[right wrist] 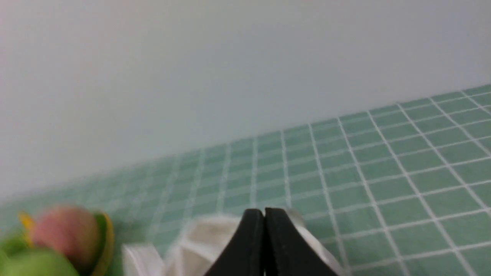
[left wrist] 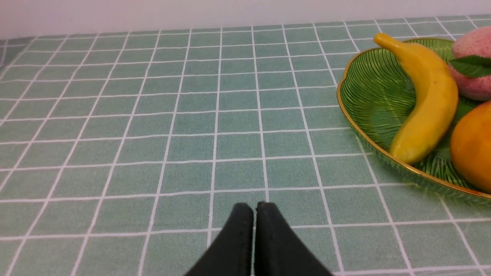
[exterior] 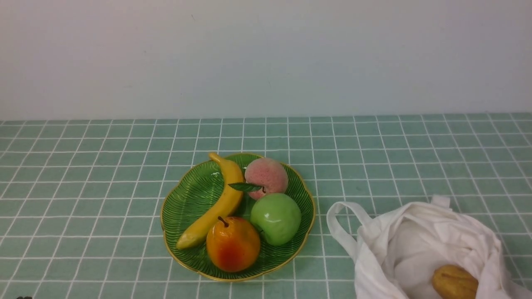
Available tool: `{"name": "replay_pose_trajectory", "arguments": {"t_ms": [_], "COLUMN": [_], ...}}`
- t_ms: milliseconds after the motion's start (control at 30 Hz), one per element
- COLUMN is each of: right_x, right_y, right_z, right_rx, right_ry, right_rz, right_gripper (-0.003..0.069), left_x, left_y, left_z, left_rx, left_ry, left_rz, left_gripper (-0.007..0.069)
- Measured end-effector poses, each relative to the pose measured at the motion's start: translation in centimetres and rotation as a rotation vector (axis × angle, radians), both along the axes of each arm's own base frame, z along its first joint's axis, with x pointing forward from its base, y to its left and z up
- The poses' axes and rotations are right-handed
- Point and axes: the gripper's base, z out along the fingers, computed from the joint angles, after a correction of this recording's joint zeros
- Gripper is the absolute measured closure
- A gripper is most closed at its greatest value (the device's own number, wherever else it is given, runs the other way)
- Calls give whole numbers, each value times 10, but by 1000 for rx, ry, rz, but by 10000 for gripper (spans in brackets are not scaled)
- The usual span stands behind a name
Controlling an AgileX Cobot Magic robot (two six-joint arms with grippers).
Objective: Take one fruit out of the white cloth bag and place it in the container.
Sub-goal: 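Reach for the kiwi in the white bag with the right gripper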
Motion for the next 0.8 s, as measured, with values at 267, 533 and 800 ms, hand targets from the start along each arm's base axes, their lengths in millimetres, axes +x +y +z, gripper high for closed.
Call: {"name": "replay_pose_trajectory", "arguments": {"t_ms": [267, 533, 800], "right_x": [-1, -5, 5], "right_y": [-6, -2, 24], "right_z": [11, 33, 119], "right_rx": [378, 457, 45], "right_ry": [-117, -135, 157], "right_rz": [-50, 8, 270], "right_gripper": [673, 673, 673], "left_x": [0, 0, 0], "left_y": [0, 0, 0], "left_z": [0, 0, 0], "left_rx": [0, 0, 1], "left_ry": [0, 0, 0], "left_rz": [0, 0, 0], "left_gripper": [632, 632, 632]}}
